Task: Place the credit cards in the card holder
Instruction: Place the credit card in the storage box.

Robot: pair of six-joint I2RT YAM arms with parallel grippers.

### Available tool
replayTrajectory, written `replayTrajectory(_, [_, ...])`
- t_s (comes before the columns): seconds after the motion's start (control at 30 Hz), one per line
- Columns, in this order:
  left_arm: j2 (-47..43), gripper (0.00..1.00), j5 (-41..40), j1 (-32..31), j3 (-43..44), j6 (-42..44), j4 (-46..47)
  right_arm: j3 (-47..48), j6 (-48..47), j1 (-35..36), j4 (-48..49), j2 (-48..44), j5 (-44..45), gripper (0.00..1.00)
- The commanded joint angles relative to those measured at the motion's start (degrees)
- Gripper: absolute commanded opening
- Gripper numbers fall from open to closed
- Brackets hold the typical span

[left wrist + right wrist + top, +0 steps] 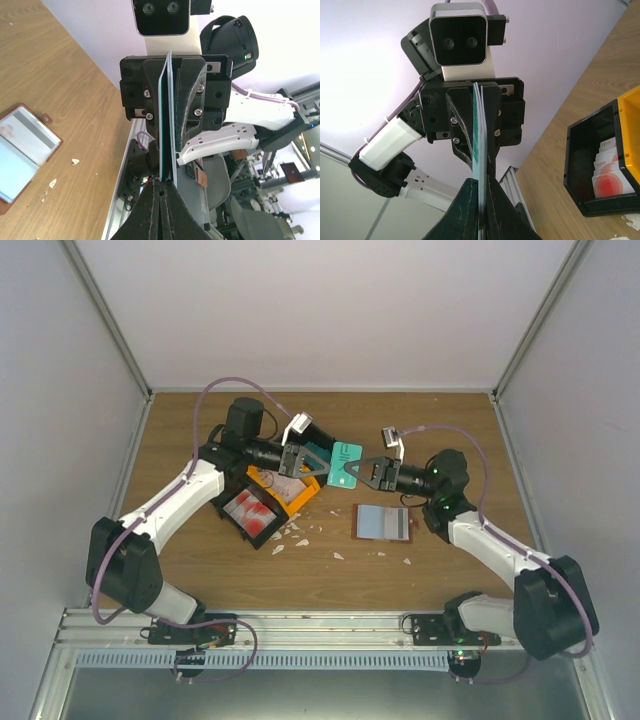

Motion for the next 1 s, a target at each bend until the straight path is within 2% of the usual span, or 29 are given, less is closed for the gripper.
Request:
replayTrajectory(0.0, [1.03,0.0,3.54,-0.64,-0.5,-4.83,8.75,2.92,2.57,-0.25,4.39,6.4,2.08,0.07])
replayTrajectory(0.27, [6.18,0.0,3.46,5.86,-0.78,-11.18,12.96,8.08,13.22,-1.58,18.3,23.2,2.2,0.14])
replayTrajectory(0.43, [9.97,0.0,2.95,8.37,-0.01,-10.87,12.93,12.44,15.27,-1.73,20.96,31.41,2.45,0.14])
replayTrajectory(0.7, [15.96,0.0,1.77,12.62,1.86,-9.09,10.45,18.59,13.5,-1.86,16.76,39.74,3.97,0.14])
replayTrajectory(0.83, [19.25,0.0,1.17,13.51,2.95,-8.64,9.53,21.55,12.44,-1.89,13.85,42.87,4.5,0.1])
replayTrajectory(0.97, [21.11,0.01,0.71,13.94,3.17,-7.8,8.02,23.39,13.08,-1.87,13.04,44.64,5.09,0.01])
